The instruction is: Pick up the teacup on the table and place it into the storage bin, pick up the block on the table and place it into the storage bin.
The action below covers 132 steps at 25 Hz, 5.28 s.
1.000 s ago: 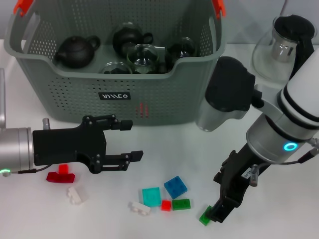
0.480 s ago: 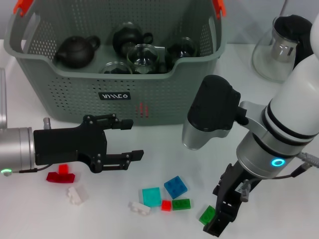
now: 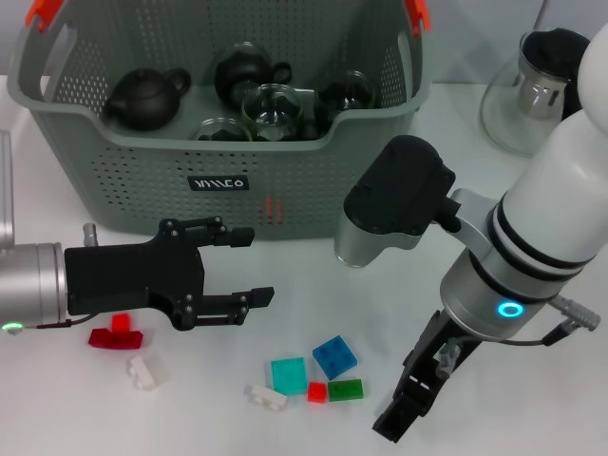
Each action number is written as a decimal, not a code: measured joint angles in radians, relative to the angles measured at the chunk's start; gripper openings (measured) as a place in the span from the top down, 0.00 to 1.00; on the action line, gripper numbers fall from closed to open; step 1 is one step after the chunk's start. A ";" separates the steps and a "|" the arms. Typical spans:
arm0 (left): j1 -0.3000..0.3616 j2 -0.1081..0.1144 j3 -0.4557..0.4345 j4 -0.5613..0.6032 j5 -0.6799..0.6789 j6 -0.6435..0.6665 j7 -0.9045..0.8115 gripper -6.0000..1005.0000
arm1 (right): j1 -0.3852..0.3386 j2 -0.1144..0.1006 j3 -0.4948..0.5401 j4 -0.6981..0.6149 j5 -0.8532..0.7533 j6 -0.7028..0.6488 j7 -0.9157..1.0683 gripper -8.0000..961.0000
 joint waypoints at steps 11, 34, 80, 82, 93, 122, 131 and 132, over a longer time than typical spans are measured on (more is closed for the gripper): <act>-0.003 0.002 0.000 0.000 0.003 -0.003 0.018 0.25 | 0.003 0.000 -0.051 0.028 -0.016 0.031 0.074 0.03; 0.000 0.002 0.000 -0.021 0.003 -0.014 0.034 0.25 | 0.011 0.003 -0.141 0.052 -0.044 0.133 0.082 0.04; 0.000 0.001 0.000 -0.035 0.004 -0.020 0.044 0.25 | 0.008 0.006 -0.224 0.063 -0.056 0.174 0.091 0.36; 0.001 0.000 0.000 -0.035 0.004 -0.020 0.044 0.25 | 0.008 0.006 -0.227 0.063 -0.056 0.174 0.093 0.36; 0.003 0.000 0.000 -0.037 0.005 -0.020 0.046 0.25 | 0.010 0.006 -0.231 0.063 -0.058 0.178 0.095 0.38; 0.003 0.000 0.000 -0.037 0.006 -0.022 0.046 0.25 | 0.004 -0.001 -0.229 0.034 -0.056 0.160 0.095 0.54; 0.005 0.001 -0.003 -0.037 0.007 -0.021 0.046 0.25 | -0.083 -0.009 -0.021 -0.121 -0.080 0.048 0.028 0.54; 0.006 0.001 -0.003 -0.037 0.007 -0.021 0.046 0.25 | -0.092 -0.009 0.017 -0.153 -0.080 0.032 0.017 0.54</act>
